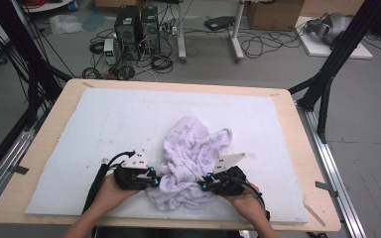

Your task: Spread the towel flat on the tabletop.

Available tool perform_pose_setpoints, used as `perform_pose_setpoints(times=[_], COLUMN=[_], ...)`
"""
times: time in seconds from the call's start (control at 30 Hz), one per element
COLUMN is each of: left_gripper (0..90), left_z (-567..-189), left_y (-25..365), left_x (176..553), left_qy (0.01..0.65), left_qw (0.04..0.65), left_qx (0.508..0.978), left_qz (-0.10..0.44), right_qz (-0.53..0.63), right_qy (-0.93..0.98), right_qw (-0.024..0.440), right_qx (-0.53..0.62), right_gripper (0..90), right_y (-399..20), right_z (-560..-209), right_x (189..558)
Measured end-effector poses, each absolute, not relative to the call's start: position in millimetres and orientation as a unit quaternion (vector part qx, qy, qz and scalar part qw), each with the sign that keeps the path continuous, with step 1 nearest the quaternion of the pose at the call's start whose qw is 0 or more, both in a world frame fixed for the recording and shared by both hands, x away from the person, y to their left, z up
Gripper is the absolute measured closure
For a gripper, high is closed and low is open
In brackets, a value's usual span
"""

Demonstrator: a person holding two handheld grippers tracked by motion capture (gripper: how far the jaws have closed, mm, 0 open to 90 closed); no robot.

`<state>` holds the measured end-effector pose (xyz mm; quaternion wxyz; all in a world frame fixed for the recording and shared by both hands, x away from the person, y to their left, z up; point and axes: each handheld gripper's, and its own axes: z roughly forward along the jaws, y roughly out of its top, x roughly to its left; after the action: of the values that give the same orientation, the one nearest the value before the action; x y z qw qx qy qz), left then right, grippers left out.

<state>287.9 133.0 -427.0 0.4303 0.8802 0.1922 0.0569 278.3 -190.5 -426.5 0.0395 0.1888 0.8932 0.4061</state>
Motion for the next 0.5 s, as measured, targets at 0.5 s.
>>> perform_pose_setpoints(times=[0.5], left_gripper=[85.9], left_z=[-385], left_y=[186], left_x=[231], left_qy=[0.185], left_qw=[0.443], left_qx=[0.871], left_qz=[0.103], right_qz=[0.451], right_qy=[0.881], right_qw=[0.024], right_qx=[0.142], right_gripper=[81.8], right_y=[-175], right_z=[-397], right_x=[244])
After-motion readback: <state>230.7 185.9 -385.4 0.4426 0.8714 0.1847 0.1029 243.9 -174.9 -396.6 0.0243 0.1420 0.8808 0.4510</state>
